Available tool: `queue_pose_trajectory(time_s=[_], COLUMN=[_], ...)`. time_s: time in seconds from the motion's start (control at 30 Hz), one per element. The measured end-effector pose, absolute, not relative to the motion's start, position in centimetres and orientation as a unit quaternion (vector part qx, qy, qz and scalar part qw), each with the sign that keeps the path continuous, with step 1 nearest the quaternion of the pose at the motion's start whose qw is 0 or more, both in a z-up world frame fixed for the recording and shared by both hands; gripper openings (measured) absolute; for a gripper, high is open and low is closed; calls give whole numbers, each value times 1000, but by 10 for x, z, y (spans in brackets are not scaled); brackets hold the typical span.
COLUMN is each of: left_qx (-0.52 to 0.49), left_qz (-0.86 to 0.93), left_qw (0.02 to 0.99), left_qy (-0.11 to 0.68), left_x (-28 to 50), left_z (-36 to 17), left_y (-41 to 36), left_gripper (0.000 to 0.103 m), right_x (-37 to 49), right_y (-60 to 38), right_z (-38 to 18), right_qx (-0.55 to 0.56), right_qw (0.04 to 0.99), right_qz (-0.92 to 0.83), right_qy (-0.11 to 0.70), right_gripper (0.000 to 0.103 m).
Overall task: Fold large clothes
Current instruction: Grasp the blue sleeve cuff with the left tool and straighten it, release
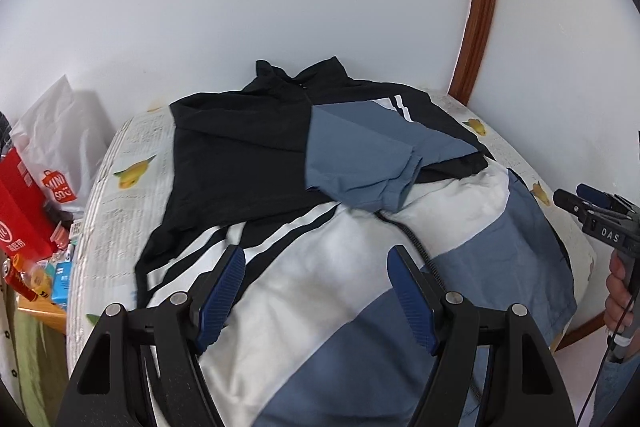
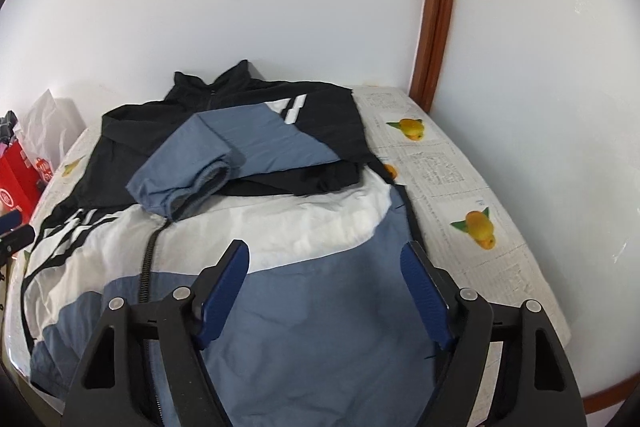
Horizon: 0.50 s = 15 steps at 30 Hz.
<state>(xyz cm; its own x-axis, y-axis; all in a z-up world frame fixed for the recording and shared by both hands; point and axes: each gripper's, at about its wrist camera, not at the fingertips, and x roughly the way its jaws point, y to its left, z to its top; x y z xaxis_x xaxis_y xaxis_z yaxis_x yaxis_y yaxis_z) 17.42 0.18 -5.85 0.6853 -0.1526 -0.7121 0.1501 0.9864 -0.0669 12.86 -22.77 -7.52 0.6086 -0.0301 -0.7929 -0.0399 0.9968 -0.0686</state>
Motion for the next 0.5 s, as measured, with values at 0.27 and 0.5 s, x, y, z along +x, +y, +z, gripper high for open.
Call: queue_pose_trajectory(time_s=[0.27,0.5], left_qx=[1,26], left_qz=[-84,-94], left_qw=[906,895], left_qy=[414,436], left_x=[221,269], left_z=[-68,-96], left_y=[-52,-93], left_gripper=[72,72], right_x=[162,186], right_y=[-264,-287], right_z=[-81,-96], right_qx=[-38,-27], right_qw=[892,894], right_qz=[20,38], right_qy=[449,446], right_gripper=[72,72])
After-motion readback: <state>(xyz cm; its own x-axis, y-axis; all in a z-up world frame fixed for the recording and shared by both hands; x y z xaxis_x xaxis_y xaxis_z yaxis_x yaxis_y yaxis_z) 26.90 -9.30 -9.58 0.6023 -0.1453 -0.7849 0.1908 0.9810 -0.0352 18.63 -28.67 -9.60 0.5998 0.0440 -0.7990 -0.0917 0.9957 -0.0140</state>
